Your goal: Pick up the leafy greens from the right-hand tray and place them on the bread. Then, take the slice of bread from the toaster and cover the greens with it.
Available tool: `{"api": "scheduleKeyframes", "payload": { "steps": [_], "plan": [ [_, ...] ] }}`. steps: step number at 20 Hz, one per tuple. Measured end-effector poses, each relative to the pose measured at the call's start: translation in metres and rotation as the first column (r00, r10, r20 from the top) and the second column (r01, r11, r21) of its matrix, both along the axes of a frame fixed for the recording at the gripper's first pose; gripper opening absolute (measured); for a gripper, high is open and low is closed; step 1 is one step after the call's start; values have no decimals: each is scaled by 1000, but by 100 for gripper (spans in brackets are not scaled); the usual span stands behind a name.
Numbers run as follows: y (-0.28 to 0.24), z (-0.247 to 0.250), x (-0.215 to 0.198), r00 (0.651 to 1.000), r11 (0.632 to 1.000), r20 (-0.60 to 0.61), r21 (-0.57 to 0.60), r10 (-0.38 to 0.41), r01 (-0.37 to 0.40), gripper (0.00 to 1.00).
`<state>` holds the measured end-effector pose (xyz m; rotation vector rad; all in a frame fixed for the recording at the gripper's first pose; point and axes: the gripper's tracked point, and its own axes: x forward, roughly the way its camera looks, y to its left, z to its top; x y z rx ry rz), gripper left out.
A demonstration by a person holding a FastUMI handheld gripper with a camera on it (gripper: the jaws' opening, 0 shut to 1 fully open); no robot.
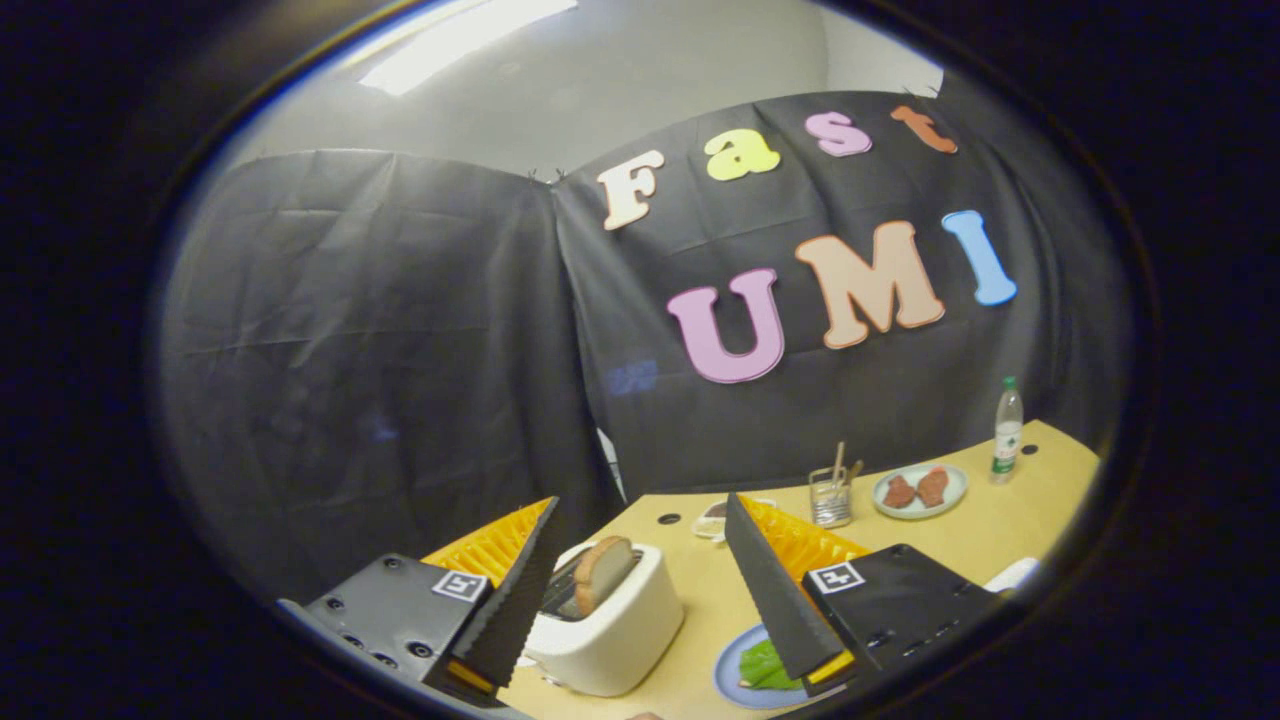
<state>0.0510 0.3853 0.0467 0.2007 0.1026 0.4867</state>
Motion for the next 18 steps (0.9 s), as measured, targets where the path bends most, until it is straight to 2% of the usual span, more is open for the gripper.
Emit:
{"api": "scheduleKeyframes", "payload": {
  "steps": [4, 6, 8, 11, 14, 18],
  "plan": [
    [50, -43, 14, 994, 998, -94, -26, 56, -59, 100],
    [67, -74, 23, 983, 997, -172, -47, 59, -68, 98],
    [77, -94, 38, 976, 997, -216, -58, 38, -52, 98],
    [79, -110, 56, 965, 999, -262, -48, -12, -1, 90],
    [88, -119, 66, 958, 999, -286, -41, -31, 20, 83],
    [95, -130, 72, 958, 999, -287, -43, -31, 20, 47]
  ]
}}
